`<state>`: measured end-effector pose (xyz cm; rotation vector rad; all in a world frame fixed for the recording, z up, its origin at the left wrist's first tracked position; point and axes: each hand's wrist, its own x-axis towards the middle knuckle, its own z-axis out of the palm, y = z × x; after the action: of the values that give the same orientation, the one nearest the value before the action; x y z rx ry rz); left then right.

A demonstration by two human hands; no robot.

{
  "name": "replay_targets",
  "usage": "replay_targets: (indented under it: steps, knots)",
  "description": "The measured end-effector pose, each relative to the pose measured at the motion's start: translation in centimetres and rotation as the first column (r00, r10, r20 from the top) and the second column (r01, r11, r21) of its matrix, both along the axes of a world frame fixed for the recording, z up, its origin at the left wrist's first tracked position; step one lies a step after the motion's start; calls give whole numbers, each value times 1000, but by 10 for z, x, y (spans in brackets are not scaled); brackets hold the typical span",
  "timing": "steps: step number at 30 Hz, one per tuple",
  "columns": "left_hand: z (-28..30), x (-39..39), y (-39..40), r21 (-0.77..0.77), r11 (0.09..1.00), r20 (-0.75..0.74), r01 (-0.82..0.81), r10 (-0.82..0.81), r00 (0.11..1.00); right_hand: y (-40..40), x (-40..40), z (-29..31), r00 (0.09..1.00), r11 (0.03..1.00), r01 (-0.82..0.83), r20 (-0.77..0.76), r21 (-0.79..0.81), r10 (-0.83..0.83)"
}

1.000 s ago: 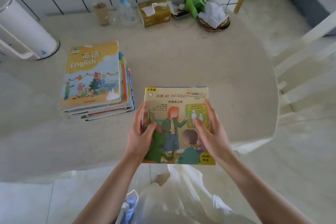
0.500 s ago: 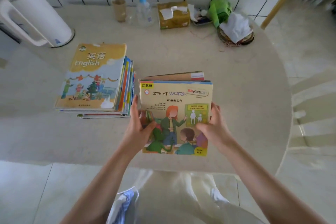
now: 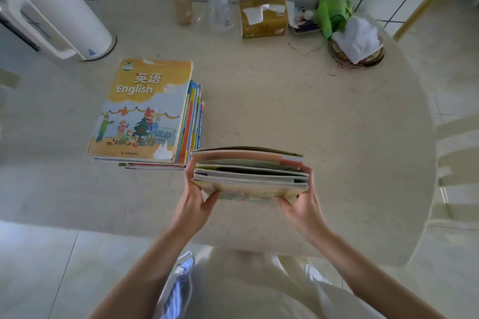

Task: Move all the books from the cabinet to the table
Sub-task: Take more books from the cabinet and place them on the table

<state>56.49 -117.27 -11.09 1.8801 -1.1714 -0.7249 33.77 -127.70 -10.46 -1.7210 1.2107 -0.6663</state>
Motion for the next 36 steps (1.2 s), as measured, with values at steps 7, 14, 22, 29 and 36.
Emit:
replay_targets:
  steps: [7,14,22,29,36]
  knots:
    - [-11,18,3,122,988,-20,90,-88,996,-8,-12,-14,984,995,-81,-156,66,90]
    - [-26,23,-3,195,978,1,74,-75,997,-19,-17,-23,973,983,-120,-181,136,144]
    - [-30,26,-3,259,955,-3,142,-146,989,-13,-15,-29,971,967,-94,-195,235,141]
    - [-23,26,-20,341,939,-200,47,24,980,-42,-2,-10,976,925,-154,-91,348,196]
    - [-22,21,-58,382,924,-406,-16,183,895,-107,19,17,963,805,-158,-91,571,254]
